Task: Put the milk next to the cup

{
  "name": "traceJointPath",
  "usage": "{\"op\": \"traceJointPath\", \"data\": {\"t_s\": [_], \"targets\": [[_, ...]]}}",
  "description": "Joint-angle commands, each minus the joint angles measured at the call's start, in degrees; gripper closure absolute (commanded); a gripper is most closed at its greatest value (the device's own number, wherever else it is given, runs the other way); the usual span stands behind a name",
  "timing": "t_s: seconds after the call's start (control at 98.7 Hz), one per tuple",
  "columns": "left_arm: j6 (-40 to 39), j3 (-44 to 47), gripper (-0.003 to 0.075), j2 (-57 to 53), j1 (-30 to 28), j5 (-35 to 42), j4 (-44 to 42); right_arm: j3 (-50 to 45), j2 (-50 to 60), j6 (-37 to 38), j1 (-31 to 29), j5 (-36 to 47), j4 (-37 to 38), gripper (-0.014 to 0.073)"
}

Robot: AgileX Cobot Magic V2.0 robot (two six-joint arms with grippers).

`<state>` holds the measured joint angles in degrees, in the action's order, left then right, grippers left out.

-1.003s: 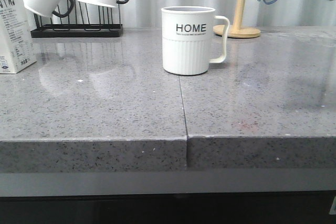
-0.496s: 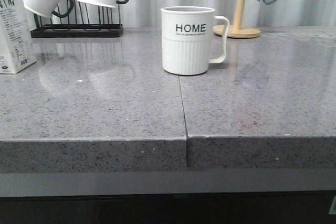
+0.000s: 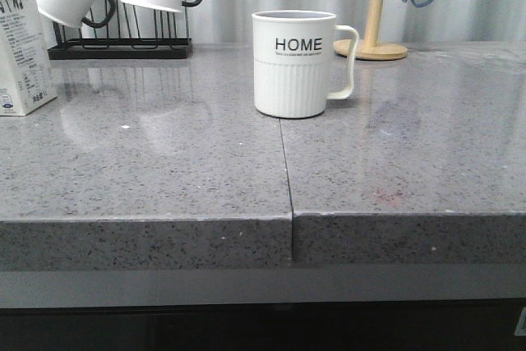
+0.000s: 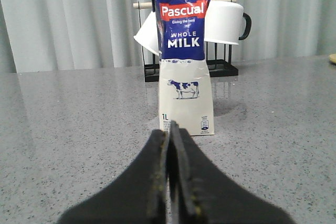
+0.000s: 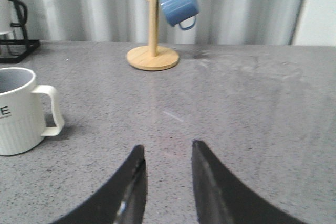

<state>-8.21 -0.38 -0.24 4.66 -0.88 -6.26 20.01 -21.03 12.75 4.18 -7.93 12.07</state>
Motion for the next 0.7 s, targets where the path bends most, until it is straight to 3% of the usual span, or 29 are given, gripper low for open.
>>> {"op": "traceJointPath", "data": {"t_s": [0.0,0.314,0.689], "targets": [[-0.48,2.89,0.0741,-1.86,-0.1,4.61,0.55,0.93,2.56,-0.08,-0.95,2.32,1.76,0.0403],[-0.48,2.89,0.0741,-1.86,-0.1,4.61,0.55,-0.57,6.36,-0.08,-1.64,-2.98,1.78,0.0668],[-0.48,2.89,0.0741,-1.86,-0.1,4.61,0.55,-0.57,6.36,-0.08,-1.64,-2.98,1.78,0.0662]]}}
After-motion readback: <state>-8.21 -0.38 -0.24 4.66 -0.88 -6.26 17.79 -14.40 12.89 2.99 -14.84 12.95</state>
